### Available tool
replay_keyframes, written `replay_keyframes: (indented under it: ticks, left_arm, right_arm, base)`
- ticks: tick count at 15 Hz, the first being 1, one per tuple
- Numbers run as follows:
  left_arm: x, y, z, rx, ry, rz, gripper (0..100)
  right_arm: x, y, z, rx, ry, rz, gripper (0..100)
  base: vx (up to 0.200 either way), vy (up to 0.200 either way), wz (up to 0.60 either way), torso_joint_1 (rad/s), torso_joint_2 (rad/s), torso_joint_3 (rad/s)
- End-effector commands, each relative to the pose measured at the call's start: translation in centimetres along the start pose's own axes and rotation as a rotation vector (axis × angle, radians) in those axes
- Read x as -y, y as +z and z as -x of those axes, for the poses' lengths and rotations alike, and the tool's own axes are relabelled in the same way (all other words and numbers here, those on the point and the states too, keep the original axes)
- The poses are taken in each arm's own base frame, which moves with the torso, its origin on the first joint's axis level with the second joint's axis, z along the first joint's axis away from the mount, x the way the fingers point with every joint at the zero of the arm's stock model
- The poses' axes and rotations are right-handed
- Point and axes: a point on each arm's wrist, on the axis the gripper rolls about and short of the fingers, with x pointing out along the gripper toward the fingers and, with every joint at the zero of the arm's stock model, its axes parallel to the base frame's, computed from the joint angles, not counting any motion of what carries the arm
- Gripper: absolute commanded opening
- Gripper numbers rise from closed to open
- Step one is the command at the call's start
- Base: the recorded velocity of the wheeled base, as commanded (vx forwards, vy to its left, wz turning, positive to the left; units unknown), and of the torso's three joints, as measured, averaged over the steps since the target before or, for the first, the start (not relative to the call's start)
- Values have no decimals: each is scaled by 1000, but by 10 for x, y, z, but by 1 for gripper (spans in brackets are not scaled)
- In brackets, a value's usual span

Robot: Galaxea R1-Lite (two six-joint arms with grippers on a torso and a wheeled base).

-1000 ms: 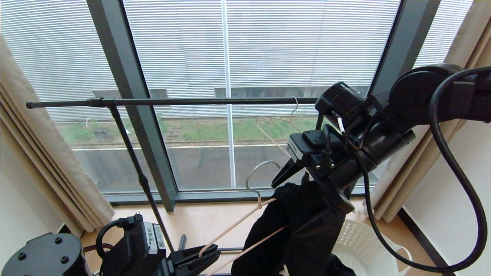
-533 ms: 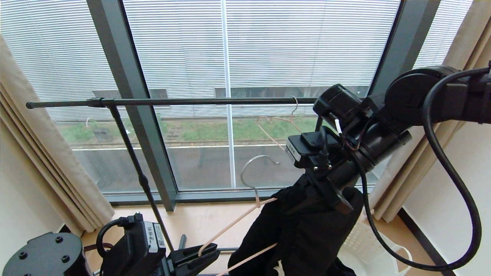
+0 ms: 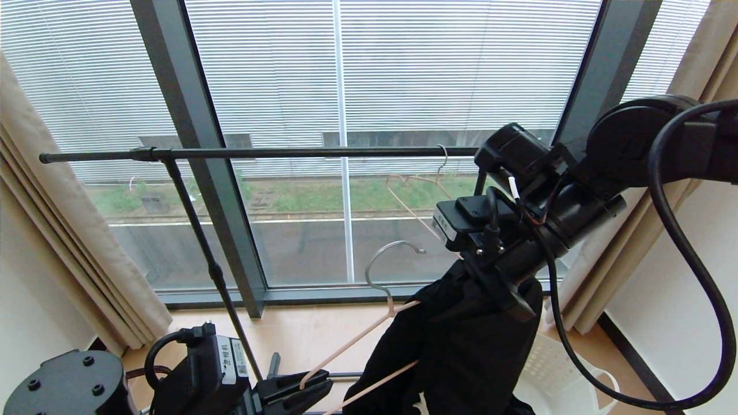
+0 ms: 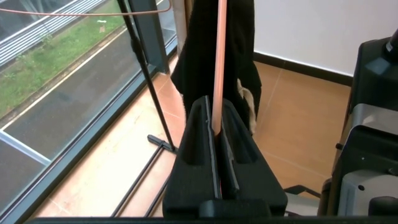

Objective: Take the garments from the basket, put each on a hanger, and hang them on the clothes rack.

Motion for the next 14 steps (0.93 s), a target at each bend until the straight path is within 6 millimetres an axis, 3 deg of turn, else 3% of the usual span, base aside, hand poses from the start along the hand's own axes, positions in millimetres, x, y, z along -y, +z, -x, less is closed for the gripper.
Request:
replay_keyframes:
  ticks: [1,3,4,9,14]
  left_arm:
    - [-1,-2,-2,-12,0,3,0]
    - [-1,-2,-2,-11,2,2,0]
    - [-1,-2,-2,-5,3,2,100]
    - [-4,-4,-5,-12,14,12,100]
    - [-31,3,0,65,158,7,100]
  right_arm:
    - [-4,3,4,5,-7,9,0]
    - [-6,2,5,4,-3,6,0]
    - [-7,2,5,4,-3,6,0]
    - [-8,0,3,-2,5,-4,0]
    - [-9,1,6,0,-7,-1,0]
  base:
    - [0,0,0,0,0,0]
    - [0,0,0,0,0,0]
    - [0,0,0,0,0,0]
    - [0,0,0,0,0,0]
    - [0,0,0,0,0,0]
